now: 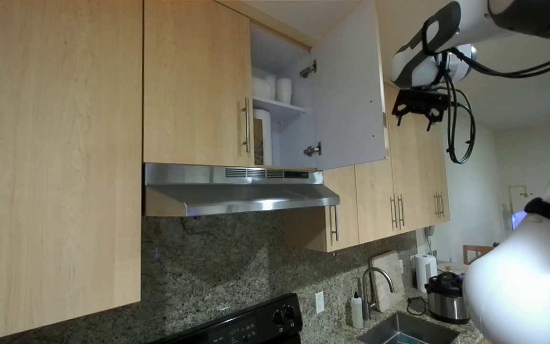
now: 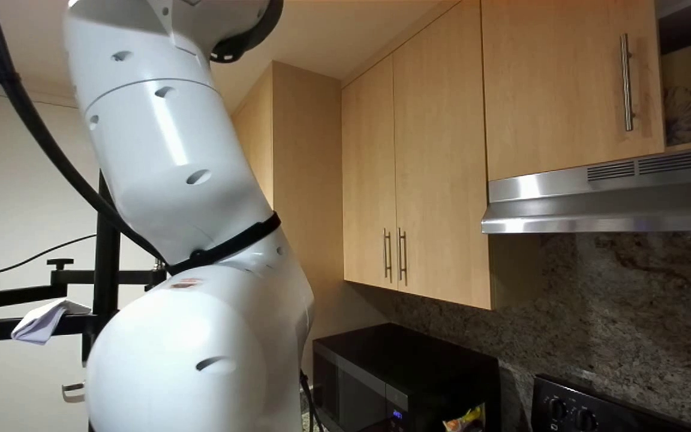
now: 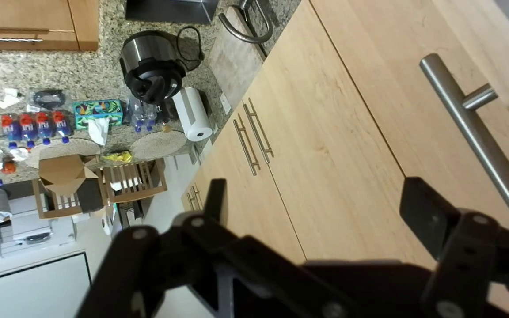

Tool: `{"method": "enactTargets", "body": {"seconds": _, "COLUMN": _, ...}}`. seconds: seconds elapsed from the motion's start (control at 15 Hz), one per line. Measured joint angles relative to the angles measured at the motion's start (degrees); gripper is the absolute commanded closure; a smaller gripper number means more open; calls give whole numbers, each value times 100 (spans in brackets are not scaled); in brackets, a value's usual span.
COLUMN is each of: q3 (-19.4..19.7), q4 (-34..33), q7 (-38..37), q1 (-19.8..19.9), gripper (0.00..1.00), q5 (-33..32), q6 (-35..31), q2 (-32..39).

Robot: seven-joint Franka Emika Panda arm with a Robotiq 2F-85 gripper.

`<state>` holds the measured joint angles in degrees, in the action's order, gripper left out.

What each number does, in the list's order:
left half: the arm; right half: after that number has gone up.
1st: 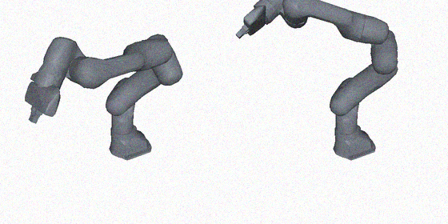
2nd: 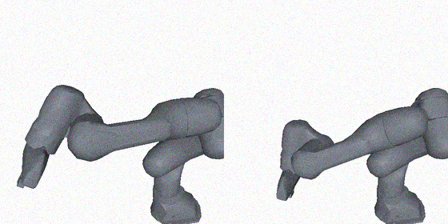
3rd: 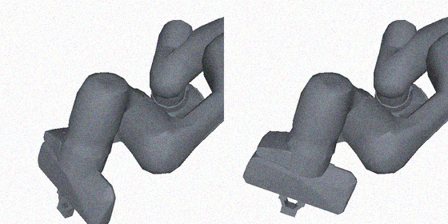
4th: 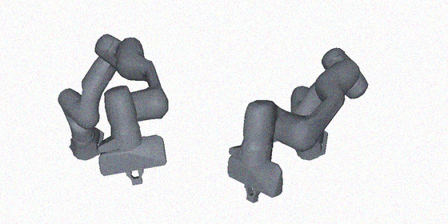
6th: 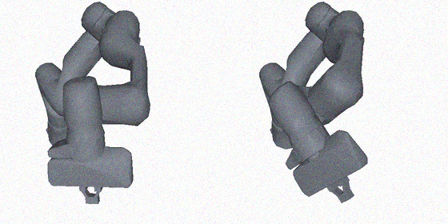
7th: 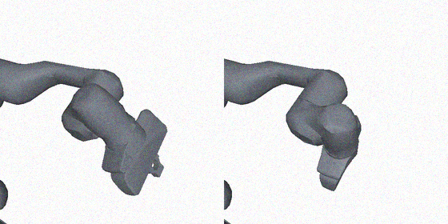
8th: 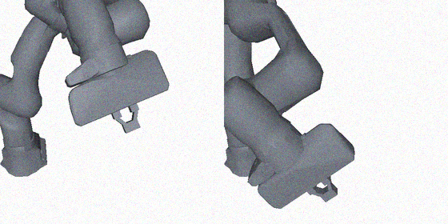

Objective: Close the cupboard drawer.

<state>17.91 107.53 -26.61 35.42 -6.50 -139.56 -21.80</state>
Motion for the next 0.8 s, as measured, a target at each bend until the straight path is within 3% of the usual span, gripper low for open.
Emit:
{"method": "enactTargets", "body": {"seconds": 0.33, "q3": 25, "q4": -387, "q7": 1, "q1": -167, "gripper": 0, "q5": 57, "q6": 34, "q2": 417}}
{"method": "enactTargets", "body": {"seconds": 0.8, "q3": 326, "q4": -509, "q7": 552, "q1": -834, "gripper": 0, "q5": 729, "q6": 494, "q2": 148}}
